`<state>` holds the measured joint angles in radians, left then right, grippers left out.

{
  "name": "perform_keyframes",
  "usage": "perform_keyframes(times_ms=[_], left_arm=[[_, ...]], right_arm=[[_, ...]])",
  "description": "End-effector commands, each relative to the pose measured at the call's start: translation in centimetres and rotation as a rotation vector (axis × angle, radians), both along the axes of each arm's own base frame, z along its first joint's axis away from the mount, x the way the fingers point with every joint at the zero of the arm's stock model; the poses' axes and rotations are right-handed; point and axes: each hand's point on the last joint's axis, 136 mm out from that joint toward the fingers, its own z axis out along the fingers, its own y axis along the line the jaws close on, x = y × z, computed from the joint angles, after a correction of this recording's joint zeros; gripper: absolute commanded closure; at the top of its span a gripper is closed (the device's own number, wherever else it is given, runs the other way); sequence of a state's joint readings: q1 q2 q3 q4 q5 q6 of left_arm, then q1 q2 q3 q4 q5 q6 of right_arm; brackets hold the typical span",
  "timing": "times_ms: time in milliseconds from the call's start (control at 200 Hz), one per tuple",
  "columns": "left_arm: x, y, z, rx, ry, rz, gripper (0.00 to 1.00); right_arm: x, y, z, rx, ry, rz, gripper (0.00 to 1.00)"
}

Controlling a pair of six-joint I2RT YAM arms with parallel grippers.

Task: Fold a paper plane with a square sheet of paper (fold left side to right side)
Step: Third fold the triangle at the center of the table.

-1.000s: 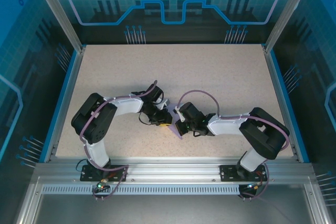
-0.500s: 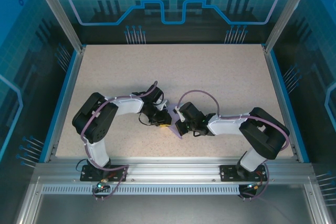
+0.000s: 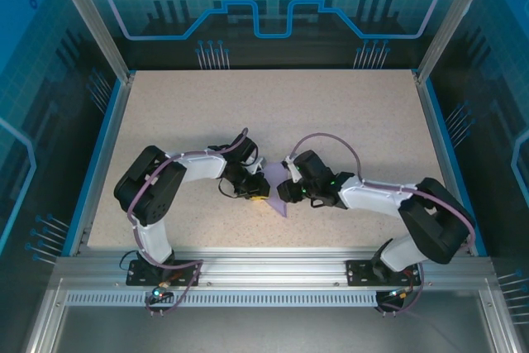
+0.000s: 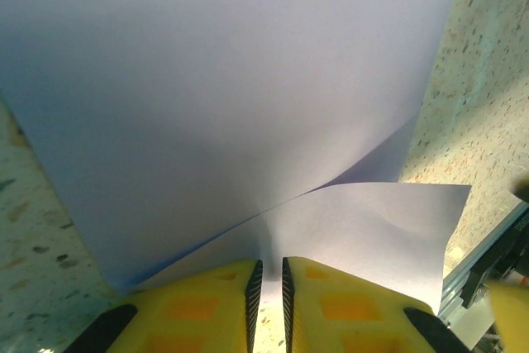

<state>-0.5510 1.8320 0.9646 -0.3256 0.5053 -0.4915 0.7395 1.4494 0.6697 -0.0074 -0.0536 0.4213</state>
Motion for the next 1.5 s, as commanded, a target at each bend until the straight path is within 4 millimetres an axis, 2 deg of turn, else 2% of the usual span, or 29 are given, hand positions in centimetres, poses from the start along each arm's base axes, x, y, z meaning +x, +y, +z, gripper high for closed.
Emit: perform_keyframes(times_ms=[0, 195, 340, 600, 1015, 1496], left_arm=[[-2.0, 1.9, -3.3, 0.126, 0.072, 0.006, 0.80], [-2.0, 1.8, -3.0, 0.124, 0.066, 0.005, 0.80], [-2.0, 1.8, -3.0, 0.127, 0.064, 0.003, 0.80], [-1.9, 1.8, -2.9, 0.126, 0.063, 0.003, 0.80], [-1.9, 1.8, -3.0, 0.133, 0.066, -0.002, 0.80], [-2.0, 1.9, -3.1, 0.138, 0.065, -0.004, 0.80]], right_arm=[[-1.8, 0.4, 1.6, 0.072, 0.090, 0.021, 0.67], [-5.3, 2.1, 1.9, 0.216, 0.267, 0.057, 0.90], [-5.8, 2.9, 0.9, 0.236, 0.344, 0.049, 0.98], [-5.5, 3.4, -0.9, 0.188, 0.412, 0.027, 0.99], [-6.6, 1.8, -3.5, 0.061, 0.474, 0.025, 0.98], [-7.4, 1.9, -4.4, 0.044, 0.513, 0.032, 0.97]])
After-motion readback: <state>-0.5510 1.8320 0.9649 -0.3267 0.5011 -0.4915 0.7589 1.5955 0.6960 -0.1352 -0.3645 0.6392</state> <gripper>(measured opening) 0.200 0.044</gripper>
